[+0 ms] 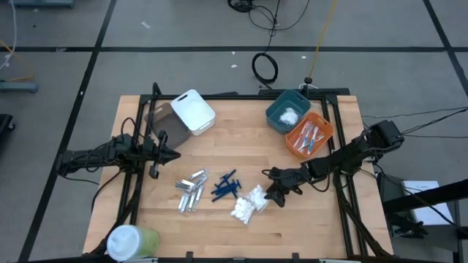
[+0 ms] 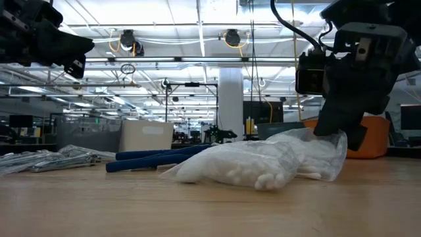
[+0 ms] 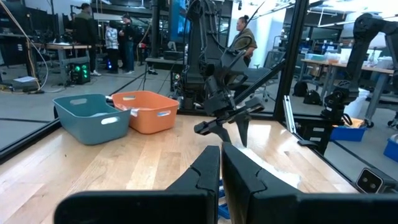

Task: Pick & Place Travel size toiletries
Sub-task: Put the right cotton pack into the green bin

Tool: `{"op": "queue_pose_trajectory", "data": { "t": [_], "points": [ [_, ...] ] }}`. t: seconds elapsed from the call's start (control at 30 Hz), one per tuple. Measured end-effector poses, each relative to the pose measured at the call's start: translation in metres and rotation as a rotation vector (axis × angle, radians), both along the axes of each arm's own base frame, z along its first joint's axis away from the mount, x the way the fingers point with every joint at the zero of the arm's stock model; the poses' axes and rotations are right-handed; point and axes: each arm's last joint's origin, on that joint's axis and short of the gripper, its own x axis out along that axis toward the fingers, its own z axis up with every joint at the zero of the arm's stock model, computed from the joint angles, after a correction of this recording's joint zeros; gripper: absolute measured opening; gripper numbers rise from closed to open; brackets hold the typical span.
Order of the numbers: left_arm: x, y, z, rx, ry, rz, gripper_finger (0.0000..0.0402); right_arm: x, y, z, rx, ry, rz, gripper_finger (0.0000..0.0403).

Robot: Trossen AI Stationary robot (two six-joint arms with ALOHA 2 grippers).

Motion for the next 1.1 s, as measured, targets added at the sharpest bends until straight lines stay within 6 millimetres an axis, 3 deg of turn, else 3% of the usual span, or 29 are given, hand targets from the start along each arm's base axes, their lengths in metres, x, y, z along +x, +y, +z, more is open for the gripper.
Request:
{"op": "queue_pose_trajectory", "data": {
  "t": [0.23,0.33,0.53,0.77,1.1],
  "points": [
    [0.000,0.000,0.000,0.000,0.000,0.000,0.0015,0.000,0.001,0.000,0.000,-0.003,0.033,0.0031],
    [0.000,0.000,0.000,0.000,0.000,0.000,0.0015,0.000,0.000,0.000,-0.007,-0.006,0.040,0.0005],
    [0.000,0.000,0.000,0.000,0.000,0.000,0.0015,-0.002,0.000,0.016,-0.008,-0.079,0.055,0.0002],
    [0.000,0.000,0.000,0.000,0.000,0.000,0.0015,-0.012,-0.007,0.060,-0.053,-0.299,0.091,0.0001],
    [0.000,0.000,0.000,0.000,0.000,0.000,0.0015,-0.036,-0.045,0.109,-0.378,-0.520,-0.111,0.0001]
  ]
}}
